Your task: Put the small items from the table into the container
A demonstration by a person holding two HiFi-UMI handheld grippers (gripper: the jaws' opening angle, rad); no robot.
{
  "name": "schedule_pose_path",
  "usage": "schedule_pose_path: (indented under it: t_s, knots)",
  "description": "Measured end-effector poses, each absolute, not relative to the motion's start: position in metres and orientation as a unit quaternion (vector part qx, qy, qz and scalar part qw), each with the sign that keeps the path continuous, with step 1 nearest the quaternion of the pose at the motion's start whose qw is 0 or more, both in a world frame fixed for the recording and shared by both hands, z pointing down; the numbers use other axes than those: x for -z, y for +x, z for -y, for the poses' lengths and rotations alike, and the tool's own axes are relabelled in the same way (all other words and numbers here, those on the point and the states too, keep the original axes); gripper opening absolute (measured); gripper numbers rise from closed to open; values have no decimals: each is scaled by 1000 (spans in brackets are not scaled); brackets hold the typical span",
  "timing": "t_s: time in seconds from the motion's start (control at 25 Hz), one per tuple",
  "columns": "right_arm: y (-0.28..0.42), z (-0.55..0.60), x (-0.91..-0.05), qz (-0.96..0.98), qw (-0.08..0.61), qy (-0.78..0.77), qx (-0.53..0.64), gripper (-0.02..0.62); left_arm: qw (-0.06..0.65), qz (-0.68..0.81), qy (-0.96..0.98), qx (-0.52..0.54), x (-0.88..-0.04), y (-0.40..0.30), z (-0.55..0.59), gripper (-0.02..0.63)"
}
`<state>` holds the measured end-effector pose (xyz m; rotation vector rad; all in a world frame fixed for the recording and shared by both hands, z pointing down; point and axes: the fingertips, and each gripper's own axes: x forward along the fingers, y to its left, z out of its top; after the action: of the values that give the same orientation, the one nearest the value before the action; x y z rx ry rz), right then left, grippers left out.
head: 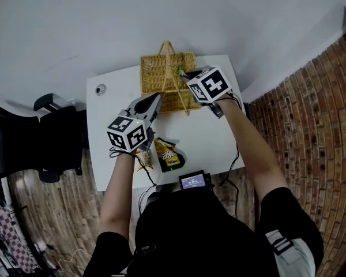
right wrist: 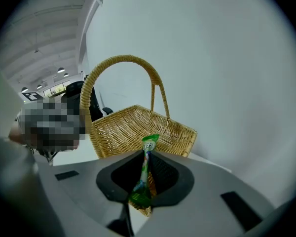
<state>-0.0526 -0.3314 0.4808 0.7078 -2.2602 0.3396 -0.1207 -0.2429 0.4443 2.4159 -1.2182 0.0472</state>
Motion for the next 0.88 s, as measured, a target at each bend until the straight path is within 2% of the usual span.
schedule_pose_path:
  t_s: [0.28, 0.6, 0.88]
  knots:
    - [-54, 331, -480, 881, 364, 273, -131, 55, 216, 440, 872, -16, -444, -121, 243, 9]
    - [-56, 326, -480, 890, 344, 262, -144, 103, 213, 442, 871, -16, -441, -121, 241, 9]
    - [-52, 329, -476, 892, 319, 286, -141, 109, 212, 444, 870, -16, -440, -124, 237, 9]
